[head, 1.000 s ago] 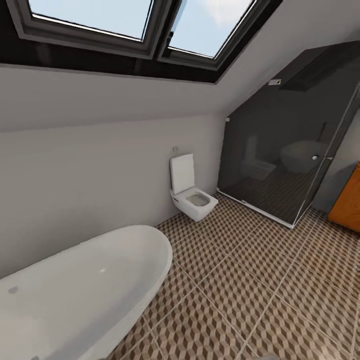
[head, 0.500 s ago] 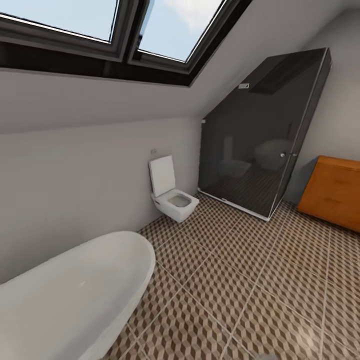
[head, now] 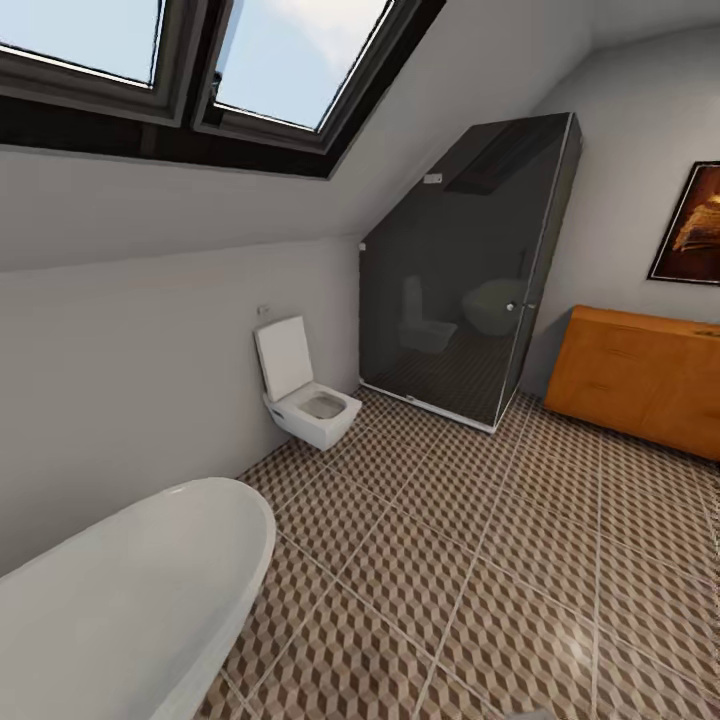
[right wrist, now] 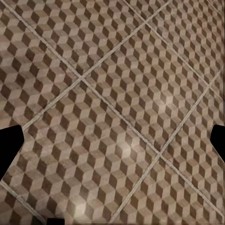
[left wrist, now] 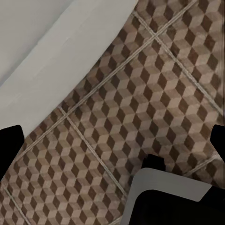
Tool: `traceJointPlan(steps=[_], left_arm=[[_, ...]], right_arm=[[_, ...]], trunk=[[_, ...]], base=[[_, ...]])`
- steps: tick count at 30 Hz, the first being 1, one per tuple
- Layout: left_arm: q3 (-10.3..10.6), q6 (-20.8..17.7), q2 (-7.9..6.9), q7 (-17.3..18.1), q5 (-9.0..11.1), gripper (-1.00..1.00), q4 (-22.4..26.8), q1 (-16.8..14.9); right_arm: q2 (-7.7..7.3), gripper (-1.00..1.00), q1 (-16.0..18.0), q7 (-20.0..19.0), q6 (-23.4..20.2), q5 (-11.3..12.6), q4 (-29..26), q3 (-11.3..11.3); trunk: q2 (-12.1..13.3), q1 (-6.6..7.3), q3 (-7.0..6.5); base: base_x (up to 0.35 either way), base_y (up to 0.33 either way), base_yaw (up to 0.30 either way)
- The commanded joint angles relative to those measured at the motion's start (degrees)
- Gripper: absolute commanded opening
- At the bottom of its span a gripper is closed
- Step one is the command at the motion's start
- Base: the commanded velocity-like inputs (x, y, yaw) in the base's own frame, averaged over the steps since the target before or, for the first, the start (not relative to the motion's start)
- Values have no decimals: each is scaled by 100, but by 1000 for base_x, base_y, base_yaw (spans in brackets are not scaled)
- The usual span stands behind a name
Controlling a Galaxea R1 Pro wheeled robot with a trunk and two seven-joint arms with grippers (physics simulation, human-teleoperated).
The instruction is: Take the four mousetraps from the cabinet in the bathroom and place them on the bathroom floor. Make sure all four end up on the same floor surface, and ensure that at least two of them are either under or directly next to the same bathroom sink.
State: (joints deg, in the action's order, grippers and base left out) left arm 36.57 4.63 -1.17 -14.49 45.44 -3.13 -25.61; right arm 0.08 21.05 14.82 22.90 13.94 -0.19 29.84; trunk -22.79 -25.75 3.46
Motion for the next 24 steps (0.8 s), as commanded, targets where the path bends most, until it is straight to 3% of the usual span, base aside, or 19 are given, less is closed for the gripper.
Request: traceJointPlan(steps=[1,24], left_arm=[[38,20,3,-1,34,100,-11,-6],[43,20,3,-1,27,100,-12,-6]], right_arm=[[1,100,4,12,13,47,1,48],[1,100,4,12,10,47,1,48]], trunk=[[-12,-4,8],[-12,-4,-105]], base=[[0,0,-278],[0,0,-277]])
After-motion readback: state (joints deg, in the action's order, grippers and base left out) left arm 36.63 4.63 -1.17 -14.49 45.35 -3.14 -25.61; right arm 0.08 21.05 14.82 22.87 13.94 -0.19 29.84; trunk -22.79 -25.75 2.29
